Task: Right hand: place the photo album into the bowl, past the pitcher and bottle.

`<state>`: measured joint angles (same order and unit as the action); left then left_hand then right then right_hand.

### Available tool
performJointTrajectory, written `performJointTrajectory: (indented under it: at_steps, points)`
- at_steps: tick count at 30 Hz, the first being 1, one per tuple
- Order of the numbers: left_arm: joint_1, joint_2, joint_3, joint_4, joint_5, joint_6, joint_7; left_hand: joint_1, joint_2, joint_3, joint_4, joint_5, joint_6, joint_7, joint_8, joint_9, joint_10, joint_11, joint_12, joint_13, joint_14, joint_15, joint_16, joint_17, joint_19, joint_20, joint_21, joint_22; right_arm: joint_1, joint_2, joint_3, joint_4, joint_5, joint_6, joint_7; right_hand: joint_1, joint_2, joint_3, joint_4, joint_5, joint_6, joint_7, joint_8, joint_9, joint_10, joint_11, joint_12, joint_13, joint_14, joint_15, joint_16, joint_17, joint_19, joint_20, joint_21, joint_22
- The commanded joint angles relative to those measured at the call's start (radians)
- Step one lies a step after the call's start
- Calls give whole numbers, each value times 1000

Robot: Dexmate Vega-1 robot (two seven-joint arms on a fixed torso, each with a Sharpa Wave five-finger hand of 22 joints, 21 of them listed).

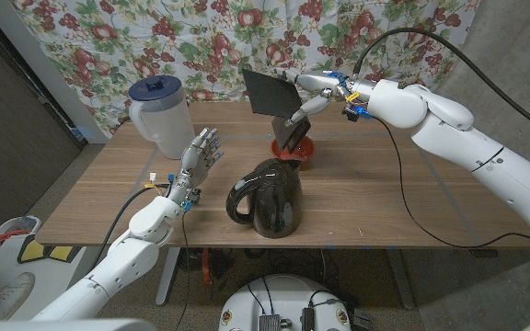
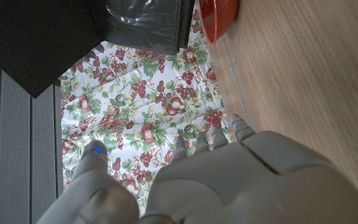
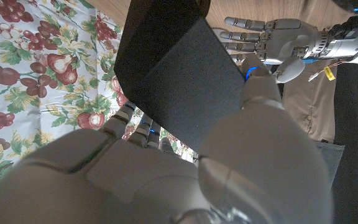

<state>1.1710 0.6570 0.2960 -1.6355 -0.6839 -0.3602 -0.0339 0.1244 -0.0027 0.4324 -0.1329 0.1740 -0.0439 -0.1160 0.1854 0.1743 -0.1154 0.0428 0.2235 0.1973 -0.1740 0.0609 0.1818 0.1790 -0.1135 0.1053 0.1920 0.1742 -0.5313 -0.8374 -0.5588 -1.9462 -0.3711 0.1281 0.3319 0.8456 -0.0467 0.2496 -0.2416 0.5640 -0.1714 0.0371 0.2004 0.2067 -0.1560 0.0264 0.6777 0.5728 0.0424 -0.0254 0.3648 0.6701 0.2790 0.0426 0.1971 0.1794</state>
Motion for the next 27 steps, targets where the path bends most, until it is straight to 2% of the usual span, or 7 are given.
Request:
performJointTrajectory:
  at_steps: [1, 9, 15, 19, 27]
  points:
    - [5, 0, -6, 4, -3, -5, 1, -1, 2, -2, -2, 6, 9, -3, 2, 4, -2, -1, -1, 3, -63, 5, 4, 3, -7, -3, 1, 2, 30, 38, -29, 46, -2, 46, 1, 85, 126, 182, 92, 7, -166, -2, 7, 2, 11, -4, 166, 216, 17, -3, -5, 5, 13, -14, 10, 1]
    - [4, 4, -9, 3, -5, -1, -1, -1, 3, -3, -2, 6, 10, -3, 2, 4, 0, 0, 0, 3, -62, 5, 4, 3, -1, -7, 3, 2, 30, 54, -37, 64, 0, 50, -11, 83, 125, 183, 91, 8, -160, -3, 8, 1, 11, -3, 167, 218, 18, -2, -7, 7, 14, -14, 10, 1]
    - [6, 8, -13, -1, -5, 3, 3, 0, 3, -3, -2, 6, 9, 0, 2, 4, -1, 1, -1, 3, -62, 6, 4, 3, 2, -20, 4, 2, 32, 61, -44, 75, -1, 47, -13, 83, 125, 183, 91, 8, -157, -4, 8, 1, 11, -6, 168, 219, 18, -3, -7, 9, 14, -14, 10, 1]
    - [2, 9, -12, 0, -6, 8, 1, 0, 4, -3, -2, 6, 8, -2, 1, 4, -2, 0, -1, 3, -62, 5, 4, 3, -2, -11, 2, 2, 32, 65, -50, 82, -4, 50, -17, 83, 125, 183, 90, 8, -153, -6, 9, 1, 13, -7, 170, 219, 20, -2, -7, 10, 14, -14, 10, 1]
    - [-7, 9, -9, 4, -9, 15, -5, 0, 4, -4, -2, 6, 7, -1, 1, 4, -2, 0, -1, 3, -65, 7, 3, 3, -3, -9, 2, 2, 24, 81, -63, 115, 3, 56, -35, 80, 124, 183, 91, 8, -147, -8, 10, 1, 15, -6, 172, 221, 20, -4, -9, 13, 15, -15, 10, 1]
